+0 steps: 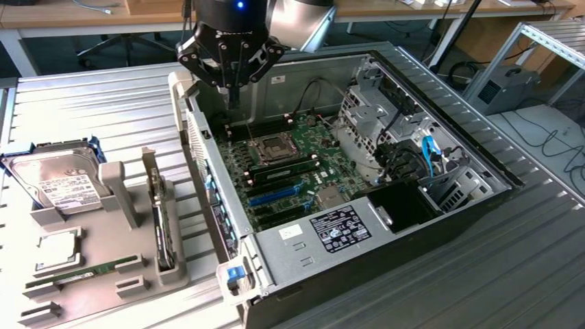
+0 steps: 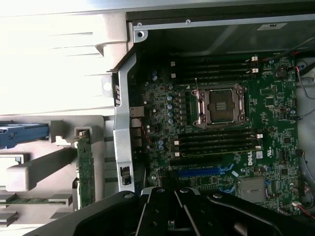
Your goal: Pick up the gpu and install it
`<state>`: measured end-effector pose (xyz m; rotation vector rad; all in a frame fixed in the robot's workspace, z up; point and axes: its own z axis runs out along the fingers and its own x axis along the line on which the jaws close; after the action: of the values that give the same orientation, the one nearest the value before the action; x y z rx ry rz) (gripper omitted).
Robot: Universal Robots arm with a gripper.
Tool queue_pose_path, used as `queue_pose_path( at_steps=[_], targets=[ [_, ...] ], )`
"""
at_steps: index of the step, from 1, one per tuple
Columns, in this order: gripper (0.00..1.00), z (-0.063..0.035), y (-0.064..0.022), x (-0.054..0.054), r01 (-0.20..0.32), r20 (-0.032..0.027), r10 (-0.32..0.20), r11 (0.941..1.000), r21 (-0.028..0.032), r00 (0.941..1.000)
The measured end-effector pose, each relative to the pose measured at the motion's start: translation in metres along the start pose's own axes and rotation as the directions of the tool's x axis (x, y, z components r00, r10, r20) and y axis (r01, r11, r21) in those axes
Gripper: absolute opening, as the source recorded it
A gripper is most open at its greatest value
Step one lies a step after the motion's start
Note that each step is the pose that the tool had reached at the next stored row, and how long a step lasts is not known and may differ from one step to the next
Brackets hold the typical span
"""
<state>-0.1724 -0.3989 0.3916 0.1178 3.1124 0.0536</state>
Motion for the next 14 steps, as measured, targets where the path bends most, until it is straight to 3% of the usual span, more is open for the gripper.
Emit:
queue_pose_path(
  at_steps=[14],
  targets=[
    [0.11,-0.0001,-0.0003,0.004,0.0,0.0,0.0,1.0,0.0,1.0]
  ],
)
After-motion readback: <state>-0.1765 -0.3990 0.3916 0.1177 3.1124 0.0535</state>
